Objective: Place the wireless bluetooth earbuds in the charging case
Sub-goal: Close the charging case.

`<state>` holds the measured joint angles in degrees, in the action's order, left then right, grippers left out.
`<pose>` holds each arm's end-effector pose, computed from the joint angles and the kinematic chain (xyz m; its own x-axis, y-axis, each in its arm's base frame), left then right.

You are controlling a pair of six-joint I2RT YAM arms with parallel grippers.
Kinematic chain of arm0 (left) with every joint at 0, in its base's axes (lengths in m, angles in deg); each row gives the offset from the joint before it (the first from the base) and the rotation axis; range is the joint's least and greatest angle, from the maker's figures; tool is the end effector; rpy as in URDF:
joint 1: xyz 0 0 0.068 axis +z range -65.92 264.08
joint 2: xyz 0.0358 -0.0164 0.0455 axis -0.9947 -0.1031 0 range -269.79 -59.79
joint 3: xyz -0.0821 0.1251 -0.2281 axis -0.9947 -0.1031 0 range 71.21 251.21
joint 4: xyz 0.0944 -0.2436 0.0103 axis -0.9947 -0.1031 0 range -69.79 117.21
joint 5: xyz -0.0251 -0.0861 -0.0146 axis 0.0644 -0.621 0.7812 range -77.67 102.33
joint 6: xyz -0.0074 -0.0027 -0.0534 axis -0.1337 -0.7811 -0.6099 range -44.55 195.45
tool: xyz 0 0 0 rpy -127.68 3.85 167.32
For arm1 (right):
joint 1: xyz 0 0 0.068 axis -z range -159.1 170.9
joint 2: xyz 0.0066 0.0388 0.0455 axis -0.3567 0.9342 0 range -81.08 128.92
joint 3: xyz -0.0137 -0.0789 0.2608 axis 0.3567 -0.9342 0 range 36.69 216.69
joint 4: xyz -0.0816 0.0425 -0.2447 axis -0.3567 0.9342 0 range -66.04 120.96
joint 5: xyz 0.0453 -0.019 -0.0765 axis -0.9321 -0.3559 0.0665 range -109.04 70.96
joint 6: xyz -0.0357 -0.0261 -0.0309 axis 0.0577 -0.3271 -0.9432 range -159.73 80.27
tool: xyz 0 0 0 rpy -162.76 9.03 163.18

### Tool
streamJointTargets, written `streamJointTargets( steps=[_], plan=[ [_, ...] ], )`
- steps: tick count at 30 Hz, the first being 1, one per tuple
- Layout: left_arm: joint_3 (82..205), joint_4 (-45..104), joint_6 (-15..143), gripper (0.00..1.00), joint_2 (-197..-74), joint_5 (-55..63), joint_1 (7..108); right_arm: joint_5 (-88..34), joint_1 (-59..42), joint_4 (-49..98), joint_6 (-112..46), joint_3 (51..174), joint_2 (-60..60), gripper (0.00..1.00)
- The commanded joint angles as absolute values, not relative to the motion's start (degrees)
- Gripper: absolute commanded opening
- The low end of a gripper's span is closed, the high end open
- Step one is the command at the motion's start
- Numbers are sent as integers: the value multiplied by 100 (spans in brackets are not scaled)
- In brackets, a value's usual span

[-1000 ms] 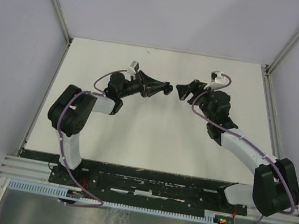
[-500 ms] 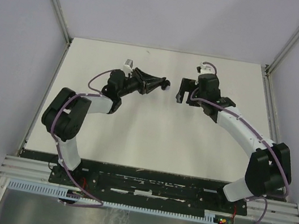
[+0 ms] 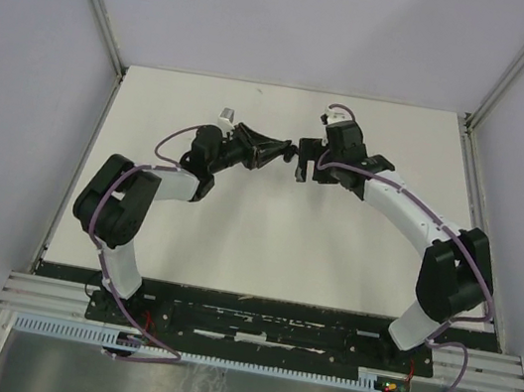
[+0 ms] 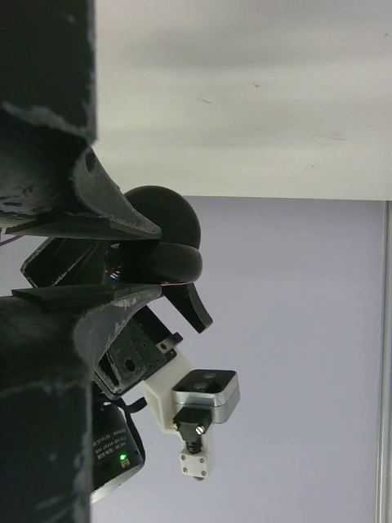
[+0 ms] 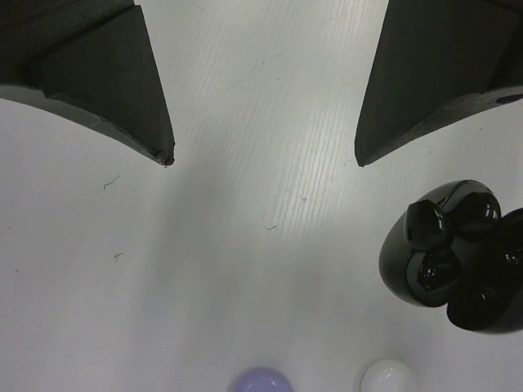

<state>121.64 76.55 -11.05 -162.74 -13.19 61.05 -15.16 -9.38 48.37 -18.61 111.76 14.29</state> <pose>0.3455 -0.1635 0.2069 -0.7506 -0.6597 -0.0370 -0.0053 0.0620 -0.9981 0.3235 0.1860 0.2706 -0.7330 -0.0117 -0.6801 -0.2117 0.9541 0.2117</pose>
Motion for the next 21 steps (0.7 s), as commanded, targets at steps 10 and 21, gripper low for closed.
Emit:
streamJointTargets(
  steps=[10,21],
  plan=[
    [12038,7845,-776,3,-16073,-1329,5972,-1369,-954,4835,-1996,11749,1762,100],
    [11885,7889,-789,3,-15964,-1365,5959,-1095,-914,4908,-2084,11960,1942,99]
  ],
)
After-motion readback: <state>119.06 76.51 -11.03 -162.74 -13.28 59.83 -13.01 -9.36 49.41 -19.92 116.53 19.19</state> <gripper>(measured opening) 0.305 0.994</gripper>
